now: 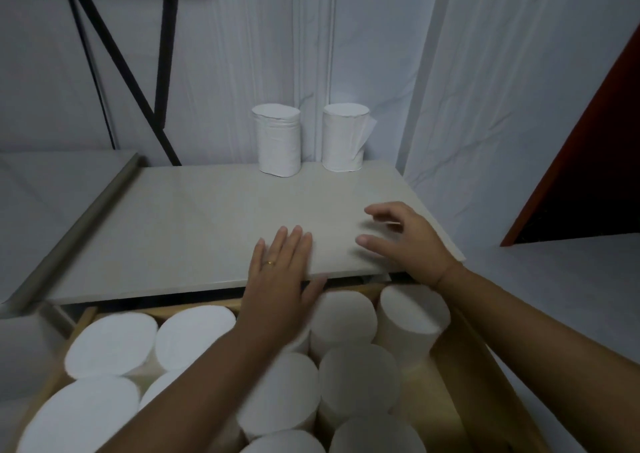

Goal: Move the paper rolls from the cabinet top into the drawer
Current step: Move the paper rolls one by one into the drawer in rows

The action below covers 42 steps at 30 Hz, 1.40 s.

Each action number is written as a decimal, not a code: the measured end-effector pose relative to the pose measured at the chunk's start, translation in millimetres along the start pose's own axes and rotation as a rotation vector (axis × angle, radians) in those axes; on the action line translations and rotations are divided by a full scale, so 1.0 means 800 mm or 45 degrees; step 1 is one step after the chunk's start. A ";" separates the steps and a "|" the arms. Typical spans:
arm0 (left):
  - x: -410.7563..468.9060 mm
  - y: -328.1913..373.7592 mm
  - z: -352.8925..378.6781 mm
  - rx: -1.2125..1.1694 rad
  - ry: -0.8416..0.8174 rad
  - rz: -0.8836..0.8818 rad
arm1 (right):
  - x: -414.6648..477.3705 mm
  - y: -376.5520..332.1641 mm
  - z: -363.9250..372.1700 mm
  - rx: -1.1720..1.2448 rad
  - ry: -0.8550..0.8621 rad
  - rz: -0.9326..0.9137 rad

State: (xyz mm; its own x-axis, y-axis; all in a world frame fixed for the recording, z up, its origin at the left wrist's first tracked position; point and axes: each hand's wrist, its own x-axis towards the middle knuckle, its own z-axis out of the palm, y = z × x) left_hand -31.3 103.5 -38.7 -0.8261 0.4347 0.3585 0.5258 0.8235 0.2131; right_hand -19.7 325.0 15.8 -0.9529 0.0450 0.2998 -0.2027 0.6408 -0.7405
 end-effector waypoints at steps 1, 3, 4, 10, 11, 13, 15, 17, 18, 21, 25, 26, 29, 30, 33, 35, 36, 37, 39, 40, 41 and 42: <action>0.009 -0.007 -0.003 -0.003 0.014 -0.034 | 0.018 -0.003 0.010 0.046 0.015 0.014; 0.028 -0.025 -0.008 0.010 0.036 -0.092 | 0.057 -0.007 0.031 0.134 0.040 0.052; 0.037 -0.035 -0.011 0.017 0.045 -0.128 | 0.077 -0.009 0.042 0.171 0.053 0.072; 0.068 -0.093 -0.009 0.053 -0.153 -0.303 | 0.192 -0.017 0.098 0.259 0.100 0.152; 0.068 -0.093 -0.007 0.053 -0.206 -0.287 | 0.207 -0.018 0.105 0.277 0.110 0.162; 0.068 -0.096 -0.002 0.059 -0.252 -0.266 | 0.240 -0.017 0.123 0.305 0.106 0.197; 0.070 -0.097 0.001 0.083 -0.247 -0.266 | 0.268 -0.016 0.139 0.333 0.101 0.226; 0.071 -0.098 0.003 0.098 -0.244 -0.266 | 0.292 -0.015 0.152 0.375 0.127 0.231; 0.070 -0.098 0.004 0.099 -0.248 -0.263 | 0.303 -0.014 0.157 0.398 0.147 0.224; 0.070 -0.100 0.006 0.098 -0.244 -0.252 | 0.325 -0.011 0.167 0.443 0.198 0.234; 0.069 -0.100 0.007 0.113 -0.226 -0.253 | 0.338 -0.006 0.174 0.534 0.241 0.287; 0.070 -0.100 0.006 0.116 -0.229 -0.254 | 0.339 -0.006 0.175 0.529 0.240 0.289; 0.069 -0.099 0.004 0.122 -0.238 -0.249 | 0.335 -0.007 0.176 0.421 0.222 0.284; 0.069 -0.099 0.004 0.120 -0.241 -0.251 | 0.330 -0.007 0.174 0.392 0.211 0.283; 0.069 -0.098 0.002 0.121 -0.256 -0.254 | 0.307 -0.009 0.164 0.400 0.141 0.270; 0.069 -0.098 0.002 0.116 -0.269 -0.253 | 0.284 -0.010 0.155 0.458 0.084 0.254; 0.070 -0.098 0.003 0.114 -0.273 -0.256 | 0.271 -0.011 0.149 0.486 0.059 0.251; 0.070 -0.098 0.004 0.114 -0.275 -0.259 | 0.257 -0.011 0.144 0.513 0.034 0.250; 0.071 -0.099 0.004 0.120 -0.277 -0.266 | 0.228 -0.013 0.131 0.562 -0.025 0.246; 0.071 -0.099 0.005 0.117 -0.282 -0.269 | 0.213 -0.014 0.123 0.580 -0.061 0.239; 0.071 -0.099 0.005 0.111 -0.293 -0.272 | 0.197 -0.016 0.116 0.593 -0.100 0.226; 0.070 -0.100 0.004 0.106 -0.307 -0.275 | 0.181 -0.018 0.108 0.606 -0.138 0.213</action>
State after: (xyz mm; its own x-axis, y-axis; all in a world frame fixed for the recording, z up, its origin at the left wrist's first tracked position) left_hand -120.4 63.5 -38.6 -0.9460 0.3127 0.0854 0.3233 0.9285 0.1825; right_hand -174.4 256.2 18.0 -0.9939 0.0211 0.1080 -0.1012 0.2109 -0.9723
